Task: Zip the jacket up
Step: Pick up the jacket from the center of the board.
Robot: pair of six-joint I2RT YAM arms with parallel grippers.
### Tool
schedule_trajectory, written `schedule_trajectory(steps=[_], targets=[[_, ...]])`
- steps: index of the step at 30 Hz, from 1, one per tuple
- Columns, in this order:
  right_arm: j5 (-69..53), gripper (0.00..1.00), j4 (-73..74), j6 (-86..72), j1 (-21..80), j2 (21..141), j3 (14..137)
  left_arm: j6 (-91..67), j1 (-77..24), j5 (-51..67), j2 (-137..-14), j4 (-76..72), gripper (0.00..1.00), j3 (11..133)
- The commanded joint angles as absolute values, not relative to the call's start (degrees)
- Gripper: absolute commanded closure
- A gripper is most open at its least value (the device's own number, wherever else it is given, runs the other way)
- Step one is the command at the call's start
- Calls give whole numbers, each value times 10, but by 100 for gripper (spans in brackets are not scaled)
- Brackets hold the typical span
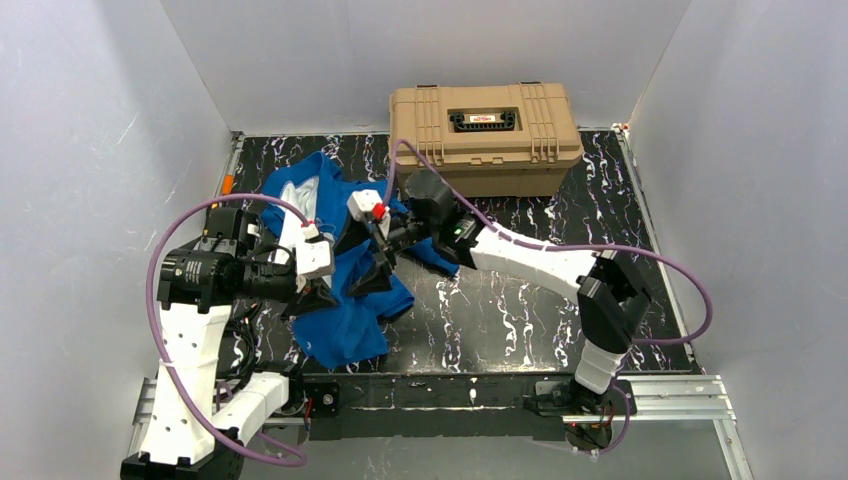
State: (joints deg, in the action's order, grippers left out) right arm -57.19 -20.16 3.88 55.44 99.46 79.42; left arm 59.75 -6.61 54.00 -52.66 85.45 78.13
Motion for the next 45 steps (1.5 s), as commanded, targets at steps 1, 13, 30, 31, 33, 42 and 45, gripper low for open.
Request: schedule_trajectory(steps=[1,13,30,31,33,42,45], targets=[[-601,7,-207,47,573,1021,812,634,-69,547,-520,939,100,779],[-376,99,-229,66,547,893,656,502,-69,516,-475,763,100,735],[-319,99,-68,174,541,762,651,339,-69,568,-486,664,32,691],[-321,99,-63,176,542,757,651,340,-69,566,-487,660,31,687],[-322,99,-59,177,542,747,650,337,-69,564,-488,645,29,675],[-324,99,-101,151,542,717,630,311,-70,632,-531,661,25,678],[-322,99,-127,142,542,709,618,318,-73,634,-529,664,25,671]])
